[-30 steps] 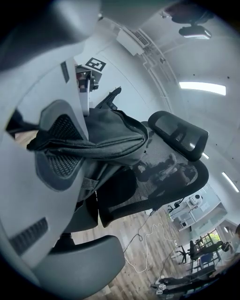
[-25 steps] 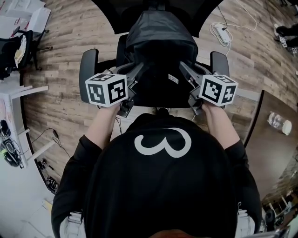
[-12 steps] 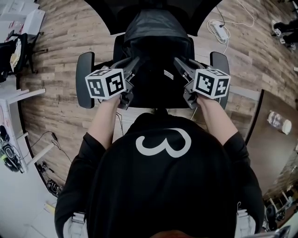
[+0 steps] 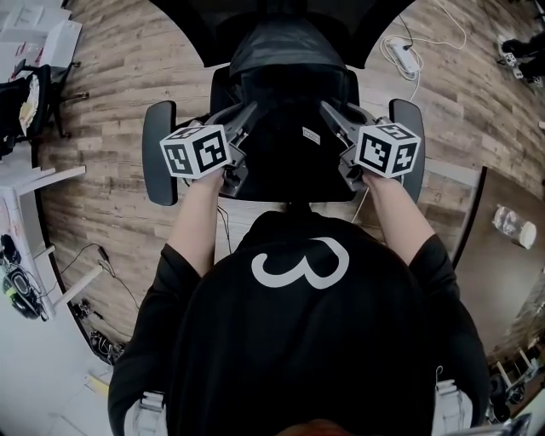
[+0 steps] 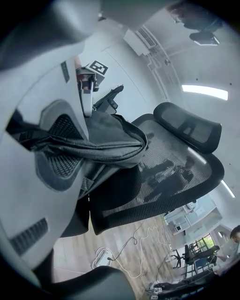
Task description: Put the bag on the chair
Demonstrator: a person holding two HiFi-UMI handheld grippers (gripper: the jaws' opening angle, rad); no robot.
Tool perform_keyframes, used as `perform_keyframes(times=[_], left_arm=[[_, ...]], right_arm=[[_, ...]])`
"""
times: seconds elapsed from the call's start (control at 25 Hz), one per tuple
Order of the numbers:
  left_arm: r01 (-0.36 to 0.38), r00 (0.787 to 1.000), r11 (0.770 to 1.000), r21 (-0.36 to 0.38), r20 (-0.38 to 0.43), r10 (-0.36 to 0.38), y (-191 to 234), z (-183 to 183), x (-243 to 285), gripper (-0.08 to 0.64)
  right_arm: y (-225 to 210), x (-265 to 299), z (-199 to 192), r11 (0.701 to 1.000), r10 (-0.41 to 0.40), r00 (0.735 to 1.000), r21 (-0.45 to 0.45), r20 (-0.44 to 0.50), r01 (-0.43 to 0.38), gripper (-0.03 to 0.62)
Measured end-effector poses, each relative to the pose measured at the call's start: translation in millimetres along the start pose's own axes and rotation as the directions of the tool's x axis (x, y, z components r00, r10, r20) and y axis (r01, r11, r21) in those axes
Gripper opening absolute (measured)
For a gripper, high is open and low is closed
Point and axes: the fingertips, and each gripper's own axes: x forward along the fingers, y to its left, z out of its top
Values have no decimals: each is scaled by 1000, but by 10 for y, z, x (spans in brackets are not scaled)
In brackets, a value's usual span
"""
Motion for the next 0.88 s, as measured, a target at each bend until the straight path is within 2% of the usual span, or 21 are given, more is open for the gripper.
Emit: perform_keyframes(times=[0.24, 0.44, 0.6, 0.88], left_arm=[[-3, 1000, 1000, -25, 25, 3, 141, 8, 104, 46], [23, 999, 999, -42, 40, -21, 207, 43, 155, 46], [72, 994, 995, -74, 87, -65, 236, 27, 166, 48], [111, 989, 990, -81, 102, -103, 233, 25, 170, 48]], right_arm=[[-130, 81, 33, 999, 9, 999, 40, 30, -10, 58], [-173, 138, 42, 997, 21, 999, 76, 49, -25, 58], [-196, 127, 31, 996, 32, 998, 82, 53, -36, 60], [-223, 120, 28, 998, 19, 998, 58, 62, -22, 61]])
